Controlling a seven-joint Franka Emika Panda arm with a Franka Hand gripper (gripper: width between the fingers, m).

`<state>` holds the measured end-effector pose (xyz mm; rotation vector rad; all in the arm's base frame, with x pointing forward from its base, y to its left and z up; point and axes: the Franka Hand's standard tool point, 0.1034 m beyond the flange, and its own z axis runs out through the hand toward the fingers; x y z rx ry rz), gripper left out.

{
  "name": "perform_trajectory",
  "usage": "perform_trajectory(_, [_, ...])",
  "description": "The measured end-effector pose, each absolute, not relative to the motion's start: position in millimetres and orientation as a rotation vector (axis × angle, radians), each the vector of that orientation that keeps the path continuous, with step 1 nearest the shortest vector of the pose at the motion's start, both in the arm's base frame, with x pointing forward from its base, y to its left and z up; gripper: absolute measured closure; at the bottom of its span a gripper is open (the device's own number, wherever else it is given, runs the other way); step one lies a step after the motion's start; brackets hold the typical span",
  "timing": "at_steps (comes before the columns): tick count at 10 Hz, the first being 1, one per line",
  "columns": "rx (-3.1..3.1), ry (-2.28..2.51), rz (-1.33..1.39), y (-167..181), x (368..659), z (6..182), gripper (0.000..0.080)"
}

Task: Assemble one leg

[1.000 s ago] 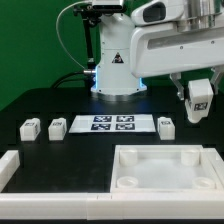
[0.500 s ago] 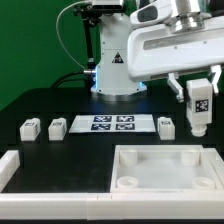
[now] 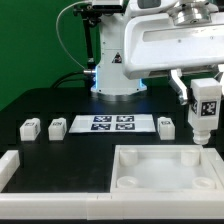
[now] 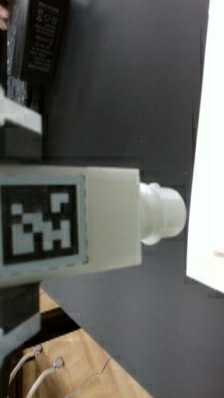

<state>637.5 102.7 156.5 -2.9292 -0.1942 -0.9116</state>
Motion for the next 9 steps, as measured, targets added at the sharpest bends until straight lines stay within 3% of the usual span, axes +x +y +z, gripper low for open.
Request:
perform_trajectory(3, [-2.903, -0.176, -0.969, 114, 633, 145.6, 0.0509])
perform_trajectory(5, [-2.903, -0.182, -0.987, 122, 630, 113.5, 0.0509])
perform_trajectory(9, [-2.916, -0.182, -0.960, 120, 626, 99.8, 0.0509])
